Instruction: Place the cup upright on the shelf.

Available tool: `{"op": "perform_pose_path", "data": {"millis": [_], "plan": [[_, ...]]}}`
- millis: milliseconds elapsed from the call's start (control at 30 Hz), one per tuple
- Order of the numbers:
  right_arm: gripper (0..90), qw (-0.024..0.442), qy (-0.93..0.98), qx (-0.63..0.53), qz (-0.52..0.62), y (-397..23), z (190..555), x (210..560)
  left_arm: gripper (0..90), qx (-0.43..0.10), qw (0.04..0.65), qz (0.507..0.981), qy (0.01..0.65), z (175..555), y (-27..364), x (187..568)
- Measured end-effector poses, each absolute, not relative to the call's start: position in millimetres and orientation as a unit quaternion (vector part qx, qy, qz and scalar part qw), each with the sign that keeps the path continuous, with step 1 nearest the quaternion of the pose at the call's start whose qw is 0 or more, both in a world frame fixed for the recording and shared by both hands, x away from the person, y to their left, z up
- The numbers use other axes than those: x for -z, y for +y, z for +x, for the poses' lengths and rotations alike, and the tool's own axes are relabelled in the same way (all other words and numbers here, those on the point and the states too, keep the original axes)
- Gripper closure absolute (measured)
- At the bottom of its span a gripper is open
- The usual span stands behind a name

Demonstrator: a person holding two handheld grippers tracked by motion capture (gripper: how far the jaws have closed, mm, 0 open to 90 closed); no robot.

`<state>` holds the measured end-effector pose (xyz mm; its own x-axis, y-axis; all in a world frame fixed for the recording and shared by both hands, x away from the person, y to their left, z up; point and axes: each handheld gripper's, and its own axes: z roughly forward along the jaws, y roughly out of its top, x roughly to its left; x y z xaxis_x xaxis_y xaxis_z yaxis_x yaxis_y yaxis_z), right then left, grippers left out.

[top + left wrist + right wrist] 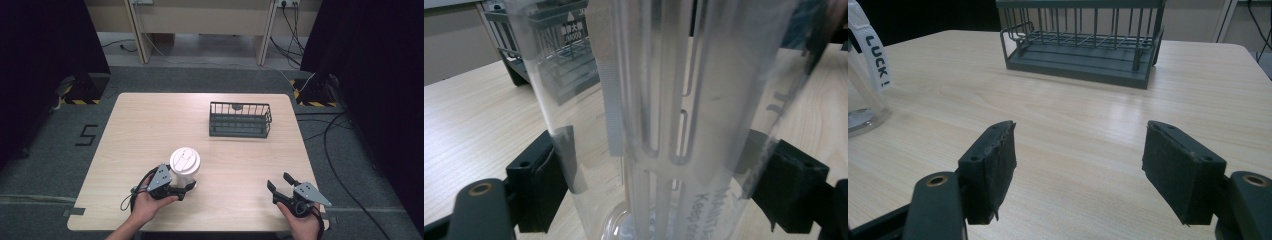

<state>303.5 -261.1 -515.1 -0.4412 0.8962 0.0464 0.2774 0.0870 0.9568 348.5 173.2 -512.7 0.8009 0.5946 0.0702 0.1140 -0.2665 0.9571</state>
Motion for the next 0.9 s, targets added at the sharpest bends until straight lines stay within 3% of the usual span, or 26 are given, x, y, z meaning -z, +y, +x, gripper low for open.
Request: {"op": "perform_pose_path", "data": {"millis": [900], "plan": [[30.2,0.296,0.671,-0.52,0.437,-261.9,303.7,515.2,17.9,-0.213,0.583,0.75,0.231,369.0,152.7,482.1]]}}
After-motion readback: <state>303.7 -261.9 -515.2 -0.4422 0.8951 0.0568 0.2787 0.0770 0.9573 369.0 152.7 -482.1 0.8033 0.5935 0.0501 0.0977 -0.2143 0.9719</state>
